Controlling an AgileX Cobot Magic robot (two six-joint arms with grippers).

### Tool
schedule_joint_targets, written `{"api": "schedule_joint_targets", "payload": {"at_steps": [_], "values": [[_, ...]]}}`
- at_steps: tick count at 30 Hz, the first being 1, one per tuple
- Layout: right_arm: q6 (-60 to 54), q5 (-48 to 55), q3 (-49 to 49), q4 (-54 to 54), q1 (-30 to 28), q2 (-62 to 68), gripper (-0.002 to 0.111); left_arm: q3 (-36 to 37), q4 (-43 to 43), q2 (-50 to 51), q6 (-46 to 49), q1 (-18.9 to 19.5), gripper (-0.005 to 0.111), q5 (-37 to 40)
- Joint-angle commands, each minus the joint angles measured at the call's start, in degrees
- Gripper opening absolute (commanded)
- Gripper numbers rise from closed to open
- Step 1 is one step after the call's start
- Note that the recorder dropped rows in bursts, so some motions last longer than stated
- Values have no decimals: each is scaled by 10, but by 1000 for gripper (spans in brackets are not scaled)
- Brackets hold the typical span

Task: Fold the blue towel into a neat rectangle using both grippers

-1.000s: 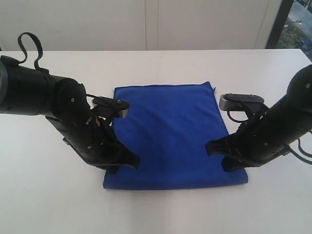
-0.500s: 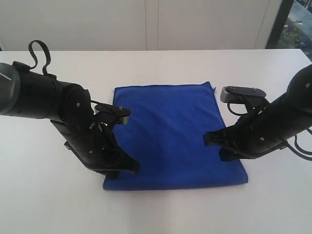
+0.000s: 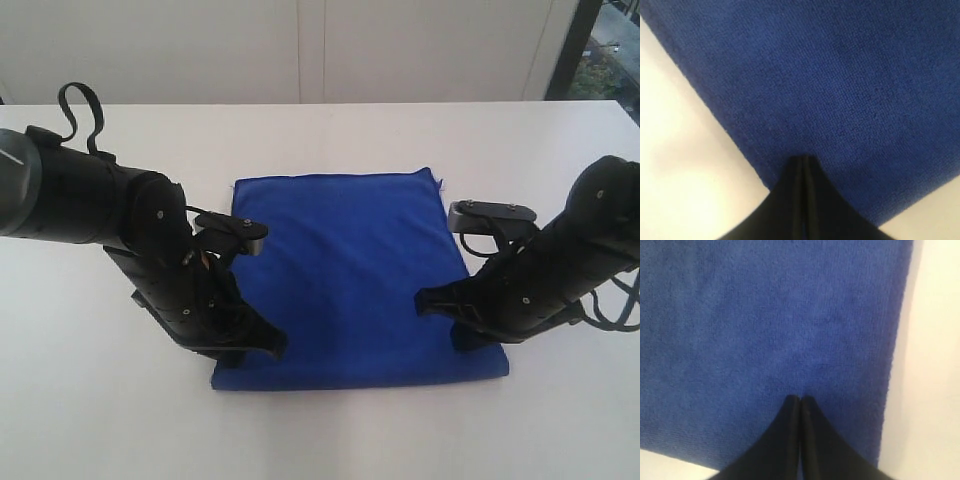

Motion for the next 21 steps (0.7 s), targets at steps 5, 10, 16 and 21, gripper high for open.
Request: {"api": "schedule_joint_targets", "payload": {"at_steps": [5, 10, 16, 21], "values": [[102, 12, 0, -132, 1, 0, 0, 7, -5, 16, 2, -4, 0, 13], [105, 21, 0, -142, 1, 0, 0, 7, -5, 16, 2, -4, 0, 14], [105, 21, 0, -140, 1, 0, 0, 7, -5, 16, 2, -4, 0, 14], [105, 19, 0, -139, 1, 0, 0, 7, 15, 16, 2, -4, 0, 0]]}}
